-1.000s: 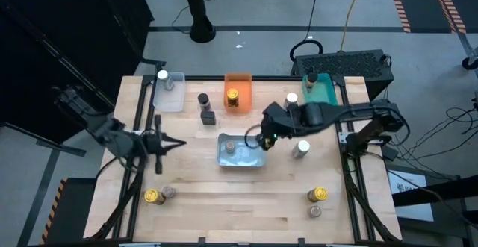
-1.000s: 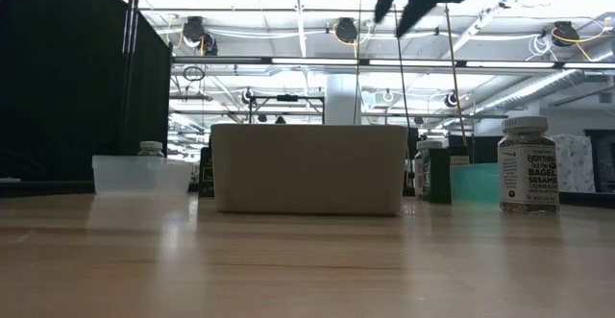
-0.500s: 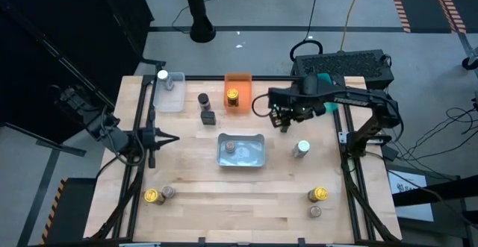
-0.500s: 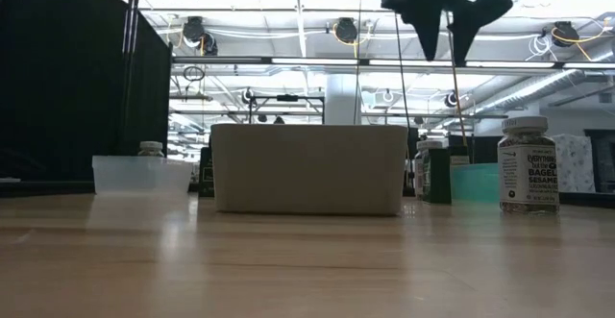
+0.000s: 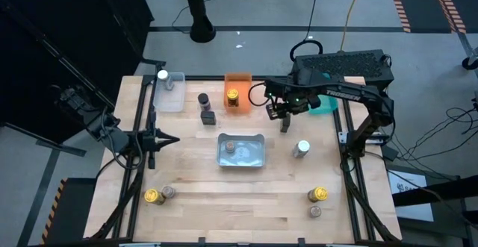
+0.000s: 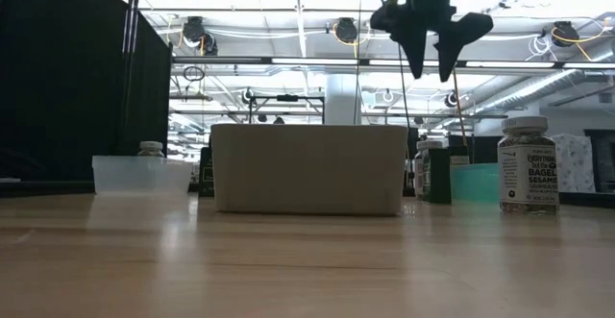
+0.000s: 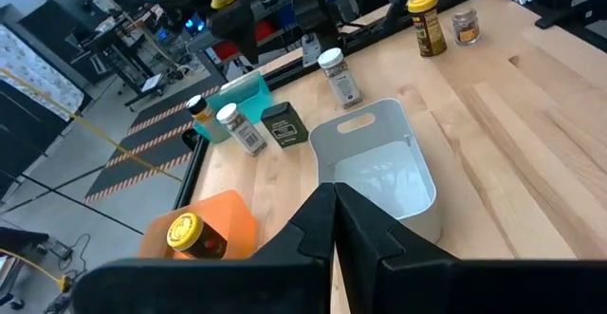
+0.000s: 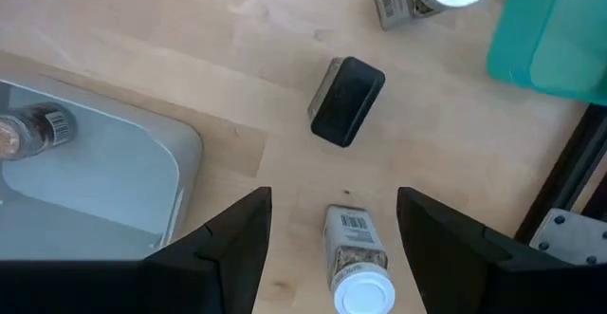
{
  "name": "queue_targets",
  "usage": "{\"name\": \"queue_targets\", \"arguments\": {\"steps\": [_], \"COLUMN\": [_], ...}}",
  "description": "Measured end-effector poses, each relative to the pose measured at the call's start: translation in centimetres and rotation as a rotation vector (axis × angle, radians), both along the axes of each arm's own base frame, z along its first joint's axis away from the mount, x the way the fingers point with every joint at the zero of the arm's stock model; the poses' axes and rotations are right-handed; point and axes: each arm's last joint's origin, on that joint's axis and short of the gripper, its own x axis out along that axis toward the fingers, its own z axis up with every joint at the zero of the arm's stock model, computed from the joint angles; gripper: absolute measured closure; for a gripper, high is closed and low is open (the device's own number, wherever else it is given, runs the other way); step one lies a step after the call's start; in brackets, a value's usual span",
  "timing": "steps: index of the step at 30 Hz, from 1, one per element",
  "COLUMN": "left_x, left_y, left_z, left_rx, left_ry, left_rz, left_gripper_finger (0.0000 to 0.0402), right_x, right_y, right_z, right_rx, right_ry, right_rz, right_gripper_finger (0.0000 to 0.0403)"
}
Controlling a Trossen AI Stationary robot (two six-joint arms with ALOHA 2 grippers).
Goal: Sort spices by type
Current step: Put the right yellow seasoning bottle into the orange bin
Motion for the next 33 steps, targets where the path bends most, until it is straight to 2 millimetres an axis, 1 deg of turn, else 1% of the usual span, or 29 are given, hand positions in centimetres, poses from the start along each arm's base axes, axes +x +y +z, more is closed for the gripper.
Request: {"name": "queue_targets", "arguments": {"steps": [4,9,12,15,16,18,20,21,23,25,28,30,31,33], "left_x": [0.0,0.0,0.0,0.0,0.0,0.0,0.0,0.0,0.0,0.0,0.0,0.0,0.0,0.0], "left_y": [0.0,0.0,0.0,0.0,0.0,0.0,0.0,0.0,0.0,0.0,0.0,0.0,0.0,0.0], "left_z": [0.0,0.0,0.0,0.0,0.0,0.0,0.0,0.0,0.0,0.0,0.0,0.0,0.0,0.1], "left_rx": [0.000,0.000,0.001,0.000,0.000,0.000,-0.001,-0.001,-0.002,-0.002,-0.003,-0.003,-0.004,-0.008], "left_ry": [0.000,0.000,0.000,-0.001,-0.001,-0.001,-0.001,-0.001,-0.001,-0.001,-0.002,-0.003,-0.004,-0.009], "left_rz": [0.000,0.000,0.000,0.000,0.000,0.000,0.000,0.001,0.001,0.001,0.001,0.001,0.001,0.002], "left_gripper_finger": [0.0386,0.0386,0.0386,0.0386,0.0386,0.0386,0.0386,0.0386,0.0386,0.0386,0.0386,0.0386,0.0386,0.0386], "right_x": [0.2,0.5,0.3,0.2,0.2,0.4,0.4,0.4,0.5,0.3,0.2,0.1,0.0,-0.2], "right_y": [-0.6,-0.7,0.0,1.1,1.6,2.8,4.4,5.2,6.4,7.4,8.5,9.6,10.2,11.5], "right_z": [-0.2,-0.2,-0.1,-0.2,-0.2,-0.2,-0.1,-0.1,0.0,0.3,0.4,0.4,0.5,0.7], "right_rx": [-0.005,-0.018,-0.006,0.050,0.075,0.126,0.158,0.155,0.142,0.120,0.098,0.125,0.148,0.192], "right_ry": [-0.003,-0.038,-0.007,0.019,0.018,0.006,0.017,0.029,0.028,0.031,0.039,0.032,0.030,0.031], "right_rz": [0.014,0.036,0.054,0.094,0.147,0.344,0.531,0.592,0.645,0.587,0.375,0.277,0.256,0.274], "right_gripper_finger": [0.0193,0.0193,0.0193,0.0193,0.0193,0.0193,0.0193,0.0193,0.0195,0.0197,0.0197,0.0197,0.0197,0.0197]}}
